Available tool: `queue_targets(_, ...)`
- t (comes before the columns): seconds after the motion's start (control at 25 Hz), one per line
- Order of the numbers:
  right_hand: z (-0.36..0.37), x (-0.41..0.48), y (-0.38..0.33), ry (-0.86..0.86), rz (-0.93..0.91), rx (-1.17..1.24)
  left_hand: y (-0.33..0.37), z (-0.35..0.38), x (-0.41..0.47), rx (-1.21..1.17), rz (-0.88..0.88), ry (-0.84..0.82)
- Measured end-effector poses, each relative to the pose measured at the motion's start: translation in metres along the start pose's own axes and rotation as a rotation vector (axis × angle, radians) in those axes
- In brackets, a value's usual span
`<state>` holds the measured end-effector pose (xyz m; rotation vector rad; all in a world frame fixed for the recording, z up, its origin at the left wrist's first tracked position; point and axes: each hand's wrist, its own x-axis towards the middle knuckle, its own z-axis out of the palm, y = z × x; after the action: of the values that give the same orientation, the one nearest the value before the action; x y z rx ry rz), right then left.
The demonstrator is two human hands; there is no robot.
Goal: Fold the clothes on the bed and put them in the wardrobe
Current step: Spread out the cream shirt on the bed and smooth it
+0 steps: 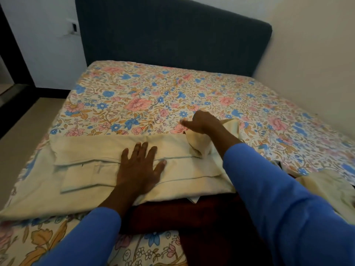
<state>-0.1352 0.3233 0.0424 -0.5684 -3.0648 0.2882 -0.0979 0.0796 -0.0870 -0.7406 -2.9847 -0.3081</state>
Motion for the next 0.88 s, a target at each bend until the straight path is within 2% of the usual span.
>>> queue_targets(0.04,0.011,0.006,-0.006,-0.101,0.022,-0.161,0.000,0.000,-0.001,-0.007,-0.001,0.004)
queue_targets(0.08,0.022,0.011,-0.007,-0.128,0.040,-0.275,-0.001,0.000,-0.001,-0.010,-0.003,0.014)
queue_targets(0.16,0.033,0.017,0.004,-0.059,0.070,-0.233,0.000,0.002,-0.001,-0.016,-0.005,0.028)
queue_targets(0.24,0.021,0.018,0.017,0.088,0.182,0.081,-0.002,0.006,0.000,-0.015,-0.007,0.047)
queue_targets(0.36,-0.034,0.003,0.037,0.536,0.425,0.620,-0.004,0.009,0.002,-0.003,-0.006,0.045)
queue_targets(0.44,-0.072,-0.023,0.048,0.802,0.462,0.883,-0.004,0.008,0.001,-0.017,-0.009,0.029)
queue_targets(0.52,-0.085,-0.063,0.041,0.983,0.456,1.118,-0.004,0.005,0.001,-0.028,-0.010,0.020)
queue_targets(0.64,-0.055,-0.113,0.054,1.146,0.708,1.408,-0.003,0.002,0.001,-0.033,-0.004,0.009)
queue_targets(0.72,-0.037,-0.139,0.075,1.173,0.941,1.567,-0.003,-0.001,0.002,-0.024,0.002,-0.021)
queue_targets(0.8,-0.030,-0.161,0.098,1.060,1.156,1.580,-0.003,-0.002,0.003,-0.019,-0.001,-0.031)
queue_targets(0.88,-0.034,-0.175,0.105,1.037,1.035,1.702,-0.003,-0.002,0.002,-0.012,-0.007,-0.033)
